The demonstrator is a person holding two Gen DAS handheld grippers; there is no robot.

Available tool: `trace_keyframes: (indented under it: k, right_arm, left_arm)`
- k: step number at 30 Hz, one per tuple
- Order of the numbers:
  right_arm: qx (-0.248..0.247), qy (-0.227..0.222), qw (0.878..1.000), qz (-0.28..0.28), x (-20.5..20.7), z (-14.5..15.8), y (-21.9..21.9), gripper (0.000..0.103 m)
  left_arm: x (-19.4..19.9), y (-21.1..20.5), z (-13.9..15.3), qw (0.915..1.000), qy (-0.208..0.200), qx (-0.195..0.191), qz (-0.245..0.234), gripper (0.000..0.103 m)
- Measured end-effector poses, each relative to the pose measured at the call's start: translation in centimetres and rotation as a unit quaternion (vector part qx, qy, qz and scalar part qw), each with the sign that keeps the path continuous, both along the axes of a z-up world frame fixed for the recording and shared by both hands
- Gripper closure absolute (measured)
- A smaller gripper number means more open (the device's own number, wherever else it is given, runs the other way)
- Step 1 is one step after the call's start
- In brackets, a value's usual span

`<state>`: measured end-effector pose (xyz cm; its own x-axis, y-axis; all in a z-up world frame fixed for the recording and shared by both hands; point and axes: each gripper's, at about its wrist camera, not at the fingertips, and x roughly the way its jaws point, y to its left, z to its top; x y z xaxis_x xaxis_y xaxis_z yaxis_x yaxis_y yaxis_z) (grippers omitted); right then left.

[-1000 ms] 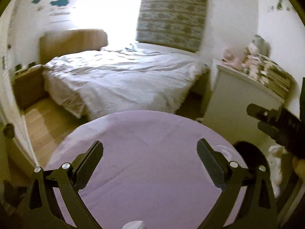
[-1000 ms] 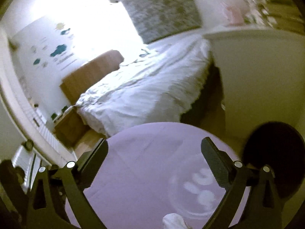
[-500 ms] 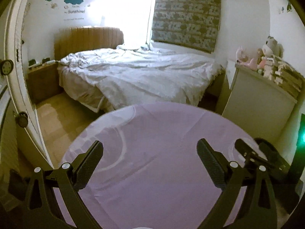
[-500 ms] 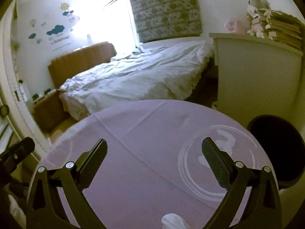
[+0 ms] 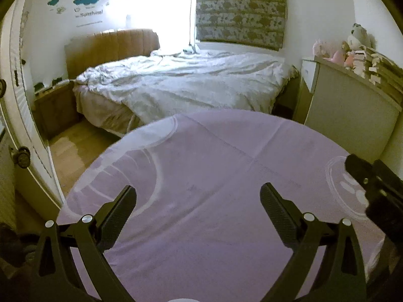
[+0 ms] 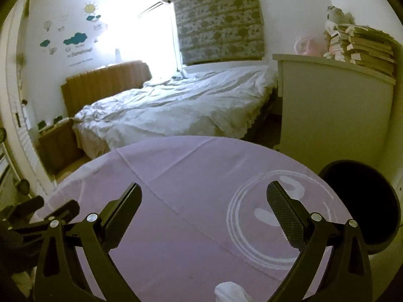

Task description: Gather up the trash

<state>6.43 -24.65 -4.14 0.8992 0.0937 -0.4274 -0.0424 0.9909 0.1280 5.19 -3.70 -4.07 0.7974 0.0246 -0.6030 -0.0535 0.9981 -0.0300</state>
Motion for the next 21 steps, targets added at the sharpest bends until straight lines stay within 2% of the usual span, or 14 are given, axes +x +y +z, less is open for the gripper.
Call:
trace_keyframes:
  k: [9, 21]
  right_arm:
    - [-0.003, -0.004, 1.000, -0.002, -0.1, 0.0, -0.2, 0.005]
    - [-0.003, -0.005, 1.000, 0.001, 0.0, 0.3, 0.0, 0.005]
  left_arm:
    - [0.1, -0.7, -0.4, 0.9997, -0.002, 0.022, -0.014, 0.005]
    - [0.3, -0.9, -0.7, 0.9994, 0.012, 0.029, -0.013, 0.005]
